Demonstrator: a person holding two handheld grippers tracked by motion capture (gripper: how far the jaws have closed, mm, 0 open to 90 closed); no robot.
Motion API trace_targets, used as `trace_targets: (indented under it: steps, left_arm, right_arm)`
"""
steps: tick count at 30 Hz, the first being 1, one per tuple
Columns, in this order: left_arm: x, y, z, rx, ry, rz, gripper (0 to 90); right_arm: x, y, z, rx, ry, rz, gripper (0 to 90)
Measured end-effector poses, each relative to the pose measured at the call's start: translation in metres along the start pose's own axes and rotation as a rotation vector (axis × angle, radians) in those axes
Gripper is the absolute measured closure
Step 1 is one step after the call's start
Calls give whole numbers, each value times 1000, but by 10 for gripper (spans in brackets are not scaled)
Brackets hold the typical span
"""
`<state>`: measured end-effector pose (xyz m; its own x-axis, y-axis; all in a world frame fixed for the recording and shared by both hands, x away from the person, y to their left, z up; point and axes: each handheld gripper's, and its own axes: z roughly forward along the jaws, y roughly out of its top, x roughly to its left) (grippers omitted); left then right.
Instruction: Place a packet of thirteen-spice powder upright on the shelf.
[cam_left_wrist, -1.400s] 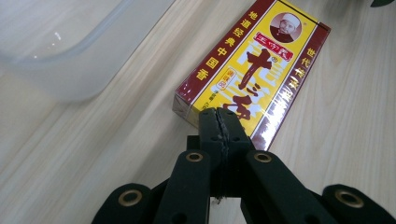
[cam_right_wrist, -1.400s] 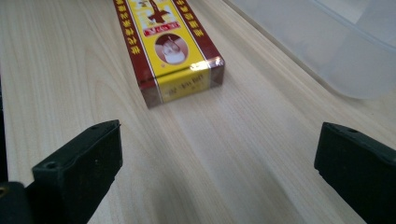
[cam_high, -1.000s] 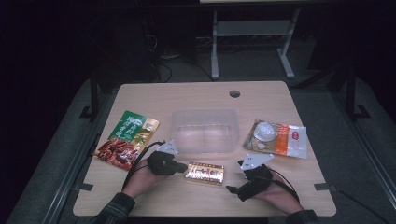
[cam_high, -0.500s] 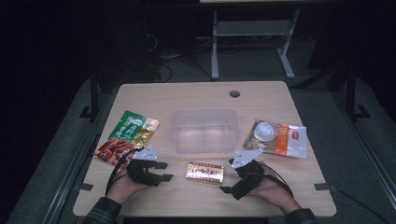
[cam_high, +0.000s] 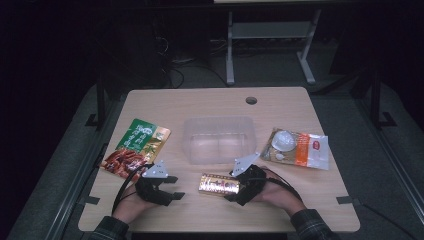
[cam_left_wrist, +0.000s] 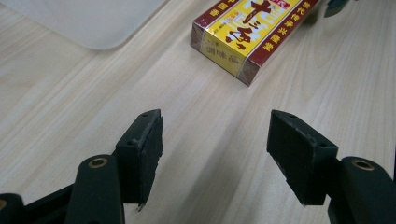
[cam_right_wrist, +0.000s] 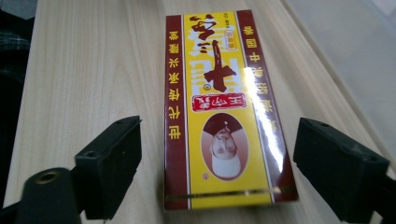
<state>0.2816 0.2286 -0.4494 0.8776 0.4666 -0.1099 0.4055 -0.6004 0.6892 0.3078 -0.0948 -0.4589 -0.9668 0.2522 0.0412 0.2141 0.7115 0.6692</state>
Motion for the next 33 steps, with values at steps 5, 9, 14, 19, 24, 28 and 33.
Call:
trace_targets:
  steps: [5,9,14,19,24,28,33]
  left_arm:
    - [1,1,-1,-8,3,5,355]
    - [2,-1,-1,-5,4,-3,355]
    - [2,-1,-1,-6,3,0,356]
    - [4,-2,-1,-4,4,2,355]
    - [4,-2,-2,-7,3,10,349]
    - [4,-1,-4,-19,4,21,330]
    - [2,0,-6,-43,-14,47,294]
  right_arm:
    - [-4,1,10,22,17,-32,208]
    - [-3,1,13,23,17,-47,235]
    - [-1,-3,11,13,-8,-70,302]
    - [-1,-3,11,8,-6,-71,311]
    - [1,-4,11,-2,-16,-62,317]
    - [3,-4,9,8,-15,-62,318]
    - [7,0,1,-13,-3,-51,317]
